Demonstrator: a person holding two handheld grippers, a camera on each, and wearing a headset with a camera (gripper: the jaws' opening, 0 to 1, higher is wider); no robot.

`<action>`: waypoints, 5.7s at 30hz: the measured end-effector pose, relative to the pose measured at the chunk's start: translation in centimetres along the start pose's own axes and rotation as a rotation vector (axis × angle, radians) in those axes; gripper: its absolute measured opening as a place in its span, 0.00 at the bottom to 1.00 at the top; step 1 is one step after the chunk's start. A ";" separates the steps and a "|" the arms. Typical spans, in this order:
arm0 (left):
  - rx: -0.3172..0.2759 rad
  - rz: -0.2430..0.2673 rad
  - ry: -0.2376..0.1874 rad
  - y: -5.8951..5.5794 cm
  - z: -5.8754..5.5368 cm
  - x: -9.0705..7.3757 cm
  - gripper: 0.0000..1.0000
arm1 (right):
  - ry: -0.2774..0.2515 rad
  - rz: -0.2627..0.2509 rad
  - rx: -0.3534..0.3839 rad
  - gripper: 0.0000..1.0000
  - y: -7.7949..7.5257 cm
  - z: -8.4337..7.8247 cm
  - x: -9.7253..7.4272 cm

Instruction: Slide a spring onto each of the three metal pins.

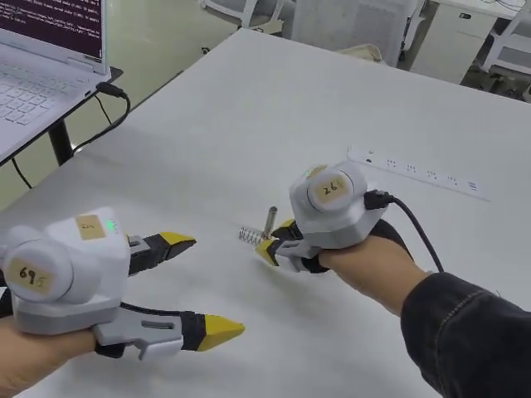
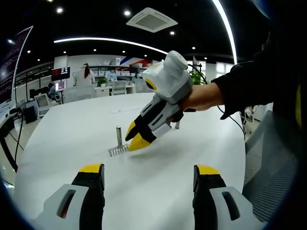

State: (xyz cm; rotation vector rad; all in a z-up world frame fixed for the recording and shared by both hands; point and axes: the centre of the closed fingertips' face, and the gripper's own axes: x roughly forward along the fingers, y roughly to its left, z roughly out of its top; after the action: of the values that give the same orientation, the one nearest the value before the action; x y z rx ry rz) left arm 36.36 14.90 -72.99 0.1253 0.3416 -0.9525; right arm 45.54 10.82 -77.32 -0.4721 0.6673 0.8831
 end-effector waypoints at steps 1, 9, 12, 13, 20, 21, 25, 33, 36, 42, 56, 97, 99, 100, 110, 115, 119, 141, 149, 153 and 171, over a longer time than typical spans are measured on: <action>-0.001 0.000 0.000 0.0 0.0 0.0 0.72 | 0.004 0.000 0.001 0.17 0.0 -0.1 0.1; -0.004 0.002 0.006 0.1 -0.2 0.0 0.71 | 0.021 0.002 0.013 0.16 -0.1 -0.4 0.8; -0.005 0.004 0.008 0.3 -0.3 -0.1 0.71 | 0.028 0.004 0.016 0.16 -0.1 -0.6 1.1; -0.007 0.004 0.006 0.3 -0.2 -0.1 0.71 | 0.030 0.004 0.014 0.15 -0.1 -0.7 1.1; -0.011 0.008 0.007 0.5 -0.4 -0.1 0.71 | 0.044 0.008 0.011 0.14 0.0 -0.9 1.4; -0.012 0.009 0.007 0.5 -0.4 -0.1 0.71 | 0.047 0.009 0.009 0.14 0.1 -1.1 1.5; -0.014 0.011 0.005 0.5 -0.4 -0.2 0.71 | 0.046 0.013 0.002 0.14 0.3 -1.1 1.7; -0.016 0.018 0.004 0.7 -0.4 -0.3 0.70 | 0.051 0.001 -0.042 0.08 0.4 -1.1 1.7; -0.013 0.019 0.002 0.7 -0.3 -0.3 0.70 | 0.049 -0.001 -0.048 0.08 0.4 -1.1 1.6; -0.004 0.022 0.000 0.7 0.0 -0.4 0.70 | 0.056 0.016 -0.069 0.08 1.1 -1.0 0.8; 0.046 0.020 -0.016 0.8 1.7 -0.8 0.68 | 0.012 0.076 -0.150 0.08 3.1 1.5 -4.2; 0.293 -0.248 -0.010 -6.9 4.1 -1.2 0.16 | 0.095 0.383 -0.441 0.08 10.4 -0.5 -13.2; 0.298 -0.260 0.000 -7.1 3.9 -1.1 0.15 | 0.101 0.391 -0.445 0.08 10.5 -0.7 -13.3; 0.304 -0.265 0.005 -7.3 3.8 -1.0 0.15 | 0.103 0.399 -0.449 0.08 10.7 -0.8 -13.4; 0.357 -0.293 0.025 -7.9 3.4 -0.8 0.08 | 0.115 0.432 -0.468 0.08 11.1 -1.1 -13.5; 0.371 -0.294 0.036 -7.9 3.2 -0.6 0.05 | 0.120 0.440 -0.474 0.08 11.2 -1.2 -13.5; 0.375 -0.288 0.037 -7.8 3.2 -0.6 0.04 | 0.118 0.440 -0.475 0.08 11.2 -1.1 -13.6; 0.366 -0.257 0.014 -7.4 4.0 -0.4 0.03 | -0.005 0.424 -0.412 0.07 11.6 2.3 -14.9; 0.355 -0.247 0.002 -7.3 4.3 -0.4 0.03 | -0.063 0.424 -0.373 0.07 12.0 3.6 -15.0; 0.349 -0.244 -0.006 -7.4 4.5 -0.4 0.03 | -0.088 0.424 -0.353 0.07 12.1 4.2 -15.0; 0.279 -0.232 -0.021 -7.2 4.9 -0.2 0.03 | -0.158 0.413 -0.298 0.07 12.2 5.6 -14.5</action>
State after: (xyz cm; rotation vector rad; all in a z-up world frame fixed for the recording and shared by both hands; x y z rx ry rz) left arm 31.52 9.60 -68.01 0.3356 0.2044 -1.2285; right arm 30.72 13.21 -64.46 -0.5316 0.4953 1.4080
